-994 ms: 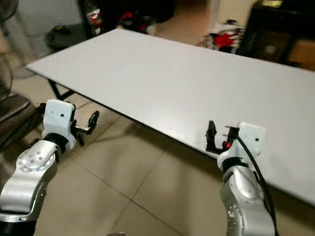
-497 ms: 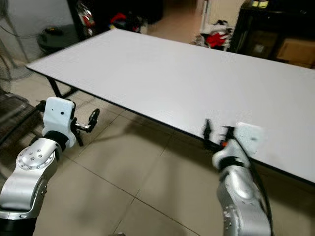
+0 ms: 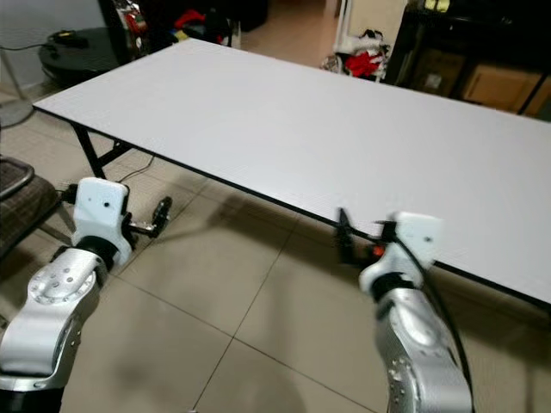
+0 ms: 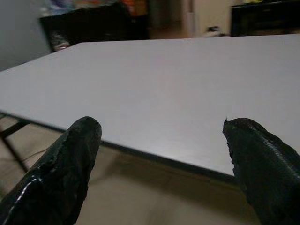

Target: Setting the table

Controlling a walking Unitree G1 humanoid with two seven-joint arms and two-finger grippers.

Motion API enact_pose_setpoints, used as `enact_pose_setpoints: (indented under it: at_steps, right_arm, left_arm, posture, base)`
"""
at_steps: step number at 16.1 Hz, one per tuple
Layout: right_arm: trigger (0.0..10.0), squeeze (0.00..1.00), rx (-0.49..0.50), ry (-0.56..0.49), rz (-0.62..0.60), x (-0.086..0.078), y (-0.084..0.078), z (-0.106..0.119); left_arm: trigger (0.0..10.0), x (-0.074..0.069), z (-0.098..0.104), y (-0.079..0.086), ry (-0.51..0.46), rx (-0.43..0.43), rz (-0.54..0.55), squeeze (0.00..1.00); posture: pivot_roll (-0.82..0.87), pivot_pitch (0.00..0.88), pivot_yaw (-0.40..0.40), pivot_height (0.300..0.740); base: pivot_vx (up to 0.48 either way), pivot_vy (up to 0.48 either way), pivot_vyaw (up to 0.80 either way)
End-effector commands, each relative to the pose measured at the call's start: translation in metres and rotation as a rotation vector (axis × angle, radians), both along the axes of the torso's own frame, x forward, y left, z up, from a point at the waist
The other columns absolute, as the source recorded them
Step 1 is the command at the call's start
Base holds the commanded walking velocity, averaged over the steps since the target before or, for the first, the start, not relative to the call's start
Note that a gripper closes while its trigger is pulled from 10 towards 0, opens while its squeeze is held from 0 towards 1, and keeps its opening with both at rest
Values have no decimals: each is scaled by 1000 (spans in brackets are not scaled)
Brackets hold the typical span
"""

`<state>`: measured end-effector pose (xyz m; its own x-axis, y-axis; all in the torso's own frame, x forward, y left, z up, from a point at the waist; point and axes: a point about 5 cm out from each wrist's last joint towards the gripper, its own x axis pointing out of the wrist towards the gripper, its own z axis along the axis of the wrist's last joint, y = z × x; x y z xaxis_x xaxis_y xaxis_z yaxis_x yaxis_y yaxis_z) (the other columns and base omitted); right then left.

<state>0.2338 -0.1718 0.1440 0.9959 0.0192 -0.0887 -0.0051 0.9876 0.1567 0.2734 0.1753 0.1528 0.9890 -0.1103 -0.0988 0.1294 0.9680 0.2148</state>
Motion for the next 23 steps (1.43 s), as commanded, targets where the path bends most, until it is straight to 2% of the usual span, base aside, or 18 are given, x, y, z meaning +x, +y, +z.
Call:
enact_pose_setpoints:
  at_steps: [1, 4, 12, 20, 23]
  right_arm:
    - [10000, 0, -8, 6, 13, 1, 1, 0]
    - [10000, 0, -10, 10, 16, 0, 0, -1]
    - [10000, 0, 4, 10, -9, 2, -1, -1]
    - [10000, 0, 0, 7, 4, 8, 0, -1]
    - [10000, 0, 0, -5, 22, 11, 2, 2]
  left_arm:
    - [10000, -1, 2, 0, -8, 5, 7, 0]
    - [10000, -1, 0, -2, -3, 6, 5, 0]
    - [10000, 3, 4, 0, -7, 12, -4, 0]
    - [10000, 2, 6, 5, -13, 13, 21, 0]
    - [10000, 5, 13, 9, -48, 23, 65, 0]
  posture:
    - [51, 0, 15, 740]
    - [50, 0, 18, 740]
    - [44, 0, 36, 740]
    - [67, 0, 21, 740]
    - [71, 0, 18, 740]
  base:
    - [0, 345, 0]
    - [0, 345, 0]
    - [0, 342, 800]
    - [0, 343, 800]
    - [0, -160, 800]
